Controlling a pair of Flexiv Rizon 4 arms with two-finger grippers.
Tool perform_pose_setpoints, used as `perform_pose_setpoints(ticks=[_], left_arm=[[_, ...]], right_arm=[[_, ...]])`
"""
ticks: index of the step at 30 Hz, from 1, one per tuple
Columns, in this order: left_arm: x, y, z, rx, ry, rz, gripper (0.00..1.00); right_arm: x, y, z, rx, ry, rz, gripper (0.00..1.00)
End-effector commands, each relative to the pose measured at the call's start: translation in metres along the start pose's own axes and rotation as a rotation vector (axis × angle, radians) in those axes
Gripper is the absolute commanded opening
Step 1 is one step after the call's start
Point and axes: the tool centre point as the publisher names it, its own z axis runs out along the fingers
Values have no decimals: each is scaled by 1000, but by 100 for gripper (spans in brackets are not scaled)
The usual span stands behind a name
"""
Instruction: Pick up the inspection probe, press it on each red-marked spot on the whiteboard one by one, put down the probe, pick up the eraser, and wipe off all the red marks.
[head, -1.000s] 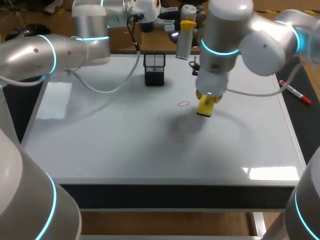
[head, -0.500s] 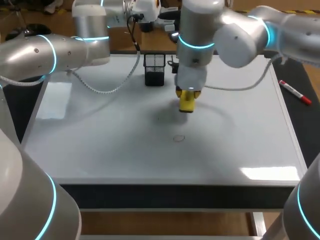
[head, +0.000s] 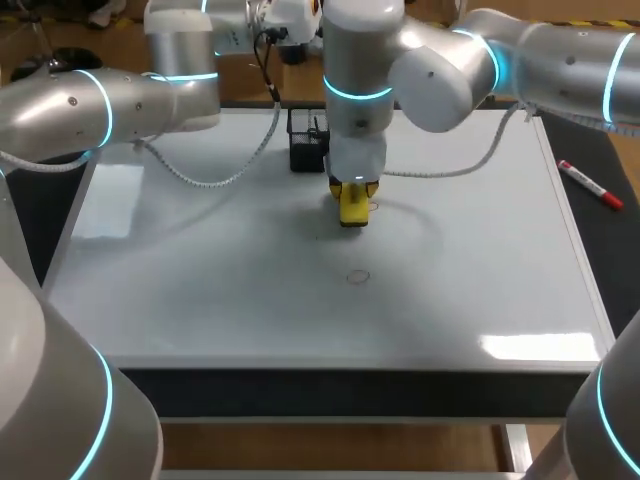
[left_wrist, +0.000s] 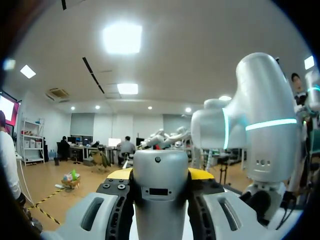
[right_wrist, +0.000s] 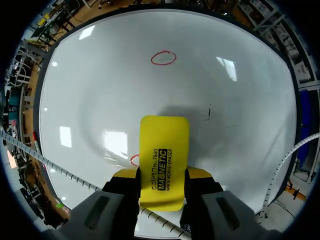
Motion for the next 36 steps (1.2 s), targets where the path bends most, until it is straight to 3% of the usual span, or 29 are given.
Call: perform_pose_setpoints(ticks=[1,19,36], left_arm=[[-1,-1,0,-1,3,-1,0],[-1,-1,0,-1,3,-1,0],[-1,-1,0,-1,3,-1,0]], right_arm=[[-4,-5,6,-4,-2,-5,0],[-4,-8,25,-40,-27,-3,0],[47,-3,27,-50,-15,132,0]])
